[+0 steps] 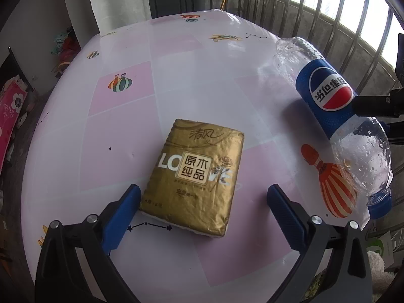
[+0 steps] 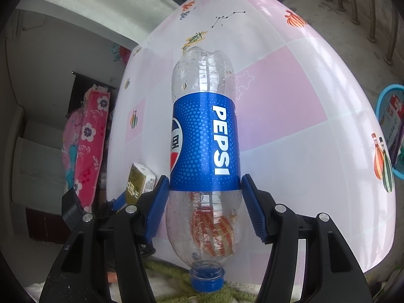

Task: Collect trash
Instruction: 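Lower the left tool onto the gold tissue pack while the right tool holds the bottle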

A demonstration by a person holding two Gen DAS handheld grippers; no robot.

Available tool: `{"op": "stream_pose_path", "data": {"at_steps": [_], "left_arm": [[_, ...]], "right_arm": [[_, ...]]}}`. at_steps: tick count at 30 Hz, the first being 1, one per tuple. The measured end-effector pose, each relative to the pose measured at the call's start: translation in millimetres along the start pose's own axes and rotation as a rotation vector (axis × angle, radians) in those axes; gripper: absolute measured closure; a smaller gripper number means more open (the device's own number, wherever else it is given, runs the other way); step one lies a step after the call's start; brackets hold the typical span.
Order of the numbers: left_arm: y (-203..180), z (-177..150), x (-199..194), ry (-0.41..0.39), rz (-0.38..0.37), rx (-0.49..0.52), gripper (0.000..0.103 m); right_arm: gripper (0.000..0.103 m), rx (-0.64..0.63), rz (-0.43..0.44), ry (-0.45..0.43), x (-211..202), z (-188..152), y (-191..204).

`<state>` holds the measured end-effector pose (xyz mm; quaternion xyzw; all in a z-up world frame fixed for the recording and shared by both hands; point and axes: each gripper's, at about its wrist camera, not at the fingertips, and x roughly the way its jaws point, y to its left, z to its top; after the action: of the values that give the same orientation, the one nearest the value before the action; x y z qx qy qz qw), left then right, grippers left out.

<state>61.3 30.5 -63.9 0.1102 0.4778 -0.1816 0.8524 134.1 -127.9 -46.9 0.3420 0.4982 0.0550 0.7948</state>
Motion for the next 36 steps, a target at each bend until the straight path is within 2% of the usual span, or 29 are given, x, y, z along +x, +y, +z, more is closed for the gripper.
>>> {"op": "stream_pose_path", "data": {"at_steps": [32, 36], "left_arm": [[-10, 2, 4, -0.008, -0.034, 0.050, 0.005], [-11, 2, 2, -0.003, -0.064, 0.067, 0.005]], "right_arm": [[0.046, 0.002, -0.003, 0.006, 2, 0, 2], [0.046, 0.005, 0.002, 0.006, 2, 0, -1]]}}
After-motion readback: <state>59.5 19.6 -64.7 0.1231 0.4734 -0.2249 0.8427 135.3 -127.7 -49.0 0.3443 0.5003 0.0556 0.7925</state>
